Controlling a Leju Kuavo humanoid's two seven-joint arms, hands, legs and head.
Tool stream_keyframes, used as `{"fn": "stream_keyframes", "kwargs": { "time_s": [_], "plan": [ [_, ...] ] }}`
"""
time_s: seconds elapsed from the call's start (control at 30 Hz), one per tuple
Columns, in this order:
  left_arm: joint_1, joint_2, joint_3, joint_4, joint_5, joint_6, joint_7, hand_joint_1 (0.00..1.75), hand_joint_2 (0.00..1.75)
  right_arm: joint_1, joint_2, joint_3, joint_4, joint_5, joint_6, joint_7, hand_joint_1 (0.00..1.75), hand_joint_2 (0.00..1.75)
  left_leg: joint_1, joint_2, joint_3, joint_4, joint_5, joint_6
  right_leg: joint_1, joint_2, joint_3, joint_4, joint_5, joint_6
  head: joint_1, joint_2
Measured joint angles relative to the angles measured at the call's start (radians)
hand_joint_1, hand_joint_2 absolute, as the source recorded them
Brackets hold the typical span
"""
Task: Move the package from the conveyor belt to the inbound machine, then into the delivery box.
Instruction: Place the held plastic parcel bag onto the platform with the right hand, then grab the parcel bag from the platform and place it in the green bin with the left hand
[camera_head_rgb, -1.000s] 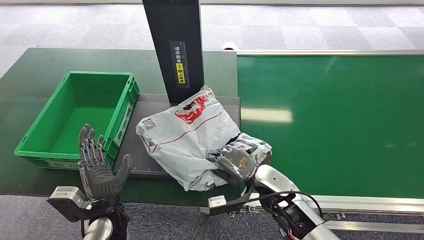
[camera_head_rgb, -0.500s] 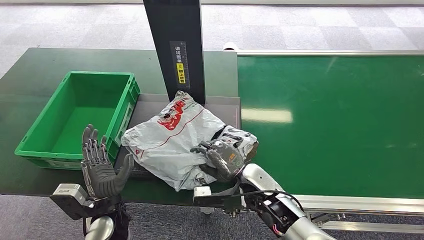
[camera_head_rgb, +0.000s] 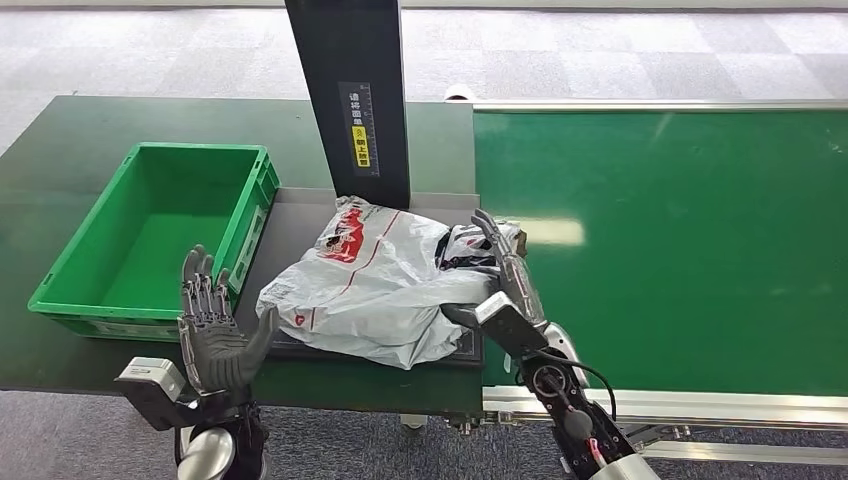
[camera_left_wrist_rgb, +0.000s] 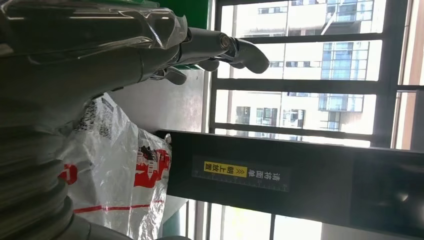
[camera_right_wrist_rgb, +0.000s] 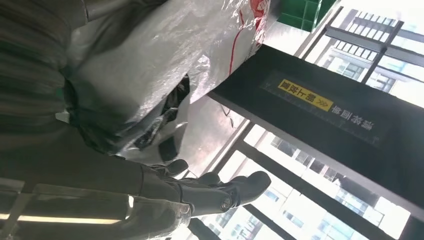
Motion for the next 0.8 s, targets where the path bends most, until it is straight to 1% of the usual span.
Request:
{"fn": "stream_keyframes", "kwargs": {
  "time_s": [0.1,0.17,0.2,0.33,0.43,0.53,0.67,0.73,0.8],
  "plan": [
    [-0.007,0.000,-0.006,0.011,-0.001,-0.004,0.001,0.00,1.75,0.036,-0.001,-0.054,-0.018,-0.022,0.026,-0.006,0.00,1.75,0.000,0.000,0.000,0.000,0.000,0.000,0.000,0.000,0.000,0.000,0.000,0.000,0.000,0.000],
    [-0.009,0.000,-0.010,0.017,-0.006,-0.012,0.005,0.00,1.75,0.051,-0.001,-0.081,-0.024,-0.055,0.066,-0.004,0.00,1.75,0.000,0.000,0.000,0.000,0.000,0.000,0.000,0.000,0.000,0.000,0.000,0.000,0.000,0.000],
    [-0.010,0.000,-0.013,0.020,-0.010,-0.016,0.007,0.00,1.75,0.060,-0.001,-0.095,-0.025,-0.087,0.108,-0.003,0.00,1.75,0.000,0.000,0.000,0.000,0.000,0.000,0.000,0.000,0.000,0.000,0.000,0.000,0.000,0.000],
    [-0.010,0.001,-0.028,0.033,-0.048,-0.031,0.019,0.00,1.75,0.113,-0.003,-0.155,-0.022,-0.253,0.331,-0.004,0.00,1.75,0.000,-0.001,0.000,0.000,0.000,0.000,0.000,0.000,0.000,0.000,0.000,0.000,0.000,0.000],
    [-0.005,0.004,-0.039,0.042,-0.102,-0.040,0.037,0.00,1.75,0.147,-0.004,-0.206,-0.019,-0.362,0.439,-0.004,0.00,1.75,0.000,0.000,-0.001,0.000,0.000,0.000,0.000,0.000,0.000,0.000,0.000,0.000,0.000,0.000],
    [0.002,0.008,-0.046,0.049,-0.137,-0.049,0.051,0.00,1.75,0.168,-0.006,-0.257,-0.022,-0.416,0.480,0.010,0.00,1.75,0.000,0.000,-0.001,0.000,0.000,0.000,0.000,0.000,0.000,0.000,0.000,0.000,0.000,0.000],
    [0.005,0.011,-0.057,0.062,-0.198,-0.094,0.097,0.00,1.75,0.197,-0.007,-0.314,-0.047,-0.460,0.498,0.035,0.00,1.75,0.000,-0.001,0.000,0.000,0.000,0.000,0.000,0.000,0.000,0.000,0.000,0.000,0.000,0.000],
    [0.002,0.011,-0.072,0.080,-0.279,-0.110,0.144,0.00,1.75,0.213,-0.010,-0.346,-0.064,-0.460,0.496,0.044,0.00,1.75,0.000,-0.001,0.000,0.000,0.000,0.000,0.000,0.000,0.000,0.000,0.000,0.000,0.000,0.000],
    [-0.007,0.012,-0.100,0.110,-0.421,-0.099,0.198,0.00,1.75,0.232,-0.013,-0.376,-0.083,-0.441,0.492,0.045,0.00,1.75,0.000,-0.001,0.000,0.000,0.000,0.000,0.000,0.000,0.000,0.000,0.000,0.000,0.000,0.000]
  ]
}}
